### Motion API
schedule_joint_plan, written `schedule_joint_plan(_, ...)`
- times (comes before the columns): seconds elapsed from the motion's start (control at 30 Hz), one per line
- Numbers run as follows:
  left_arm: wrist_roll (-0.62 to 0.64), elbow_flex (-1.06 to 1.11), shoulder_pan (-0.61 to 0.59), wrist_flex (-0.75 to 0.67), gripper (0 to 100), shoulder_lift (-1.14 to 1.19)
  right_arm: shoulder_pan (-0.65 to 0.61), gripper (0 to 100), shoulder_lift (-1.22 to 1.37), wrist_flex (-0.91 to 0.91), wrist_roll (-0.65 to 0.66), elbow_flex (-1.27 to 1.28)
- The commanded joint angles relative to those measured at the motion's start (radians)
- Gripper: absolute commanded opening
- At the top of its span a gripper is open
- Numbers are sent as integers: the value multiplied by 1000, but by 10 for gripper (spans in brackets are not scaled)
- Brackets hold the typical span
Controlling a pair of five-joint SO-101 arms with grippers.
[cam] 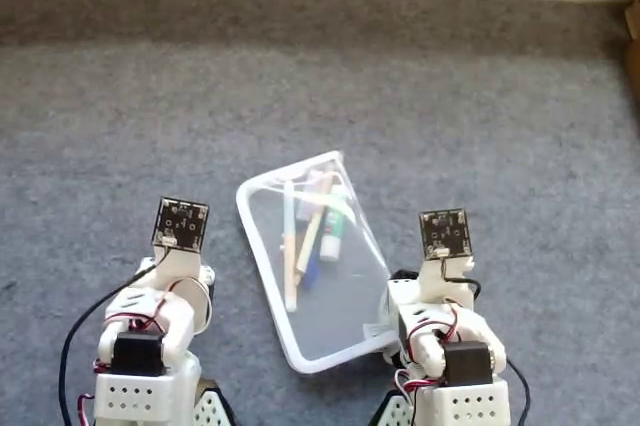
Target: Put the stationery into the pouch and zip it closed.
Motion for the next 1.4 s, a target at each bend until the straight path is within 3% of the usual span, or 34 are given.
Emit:
schedule_joint_plan(0.0,8,22,16,135,11,-15,4,5,-1,27,-2,108)
schedule_joint_plan(1.37,8,22,15,167,11,-15,4,5,-1,27,0,108)
